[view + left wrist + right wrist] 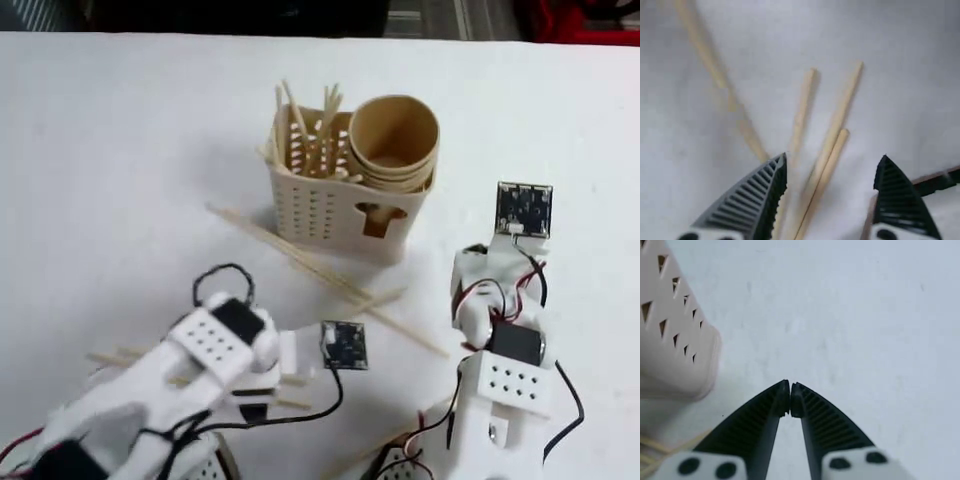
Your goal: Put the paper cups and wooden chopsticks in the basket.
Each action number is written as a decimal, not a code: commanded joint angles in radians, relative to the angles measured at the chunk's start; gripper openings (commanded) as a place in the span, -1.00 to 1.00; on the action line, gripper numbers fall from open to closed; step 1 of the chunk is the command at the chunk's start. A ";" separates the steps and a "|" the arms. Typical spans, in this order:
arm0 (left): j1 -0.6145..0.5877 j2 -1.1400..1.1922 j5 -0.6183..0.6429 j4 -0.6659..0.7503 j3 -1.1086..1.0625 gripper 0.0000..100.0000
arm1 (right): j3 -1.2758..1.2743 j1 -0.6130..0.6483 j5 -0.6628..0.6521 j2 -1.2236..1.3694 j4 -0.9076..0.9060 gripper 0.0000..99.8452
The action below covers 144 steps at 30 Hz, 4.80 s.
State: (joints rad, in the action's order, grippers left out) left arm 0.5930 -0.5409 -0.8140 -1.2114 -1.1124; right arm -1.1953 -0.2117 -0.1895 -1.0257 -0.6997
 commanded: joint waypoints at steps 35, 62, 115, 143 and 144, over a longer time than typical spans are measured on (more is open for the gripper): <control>0.019 0.384 0.187 -0.043 0.367 -0.95 | 0.006 0.004 -0.002 -0.013 0.018 -0.96; 0.019 0.384 0.199 -0.542 1.339 -0.95 | 0.006 0.002 -0.002 -0.018 0.018 -0.96; -0.143 0.519 0.514 0.031 1.867 -0.96 | 0.009 0.001 -0.003 -0.019 0.018 -0.96; -0.111 0.556 0.517 0.083 1.777 -0.95 | 0.011 -0.019 -0.003 -0.019 0.019 -0.96; -0.111 0.556 0.517 0.081 1.777 -0.95 | 0.011 -0.019 -0.003 -0.019 0.019 -0.96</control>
State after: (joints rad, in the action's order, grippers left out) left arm 0.4687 0.0376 -0.3076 -1.1500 0.6199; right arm -1.1953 -0.2209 -0.1895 -1.0257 -0.6966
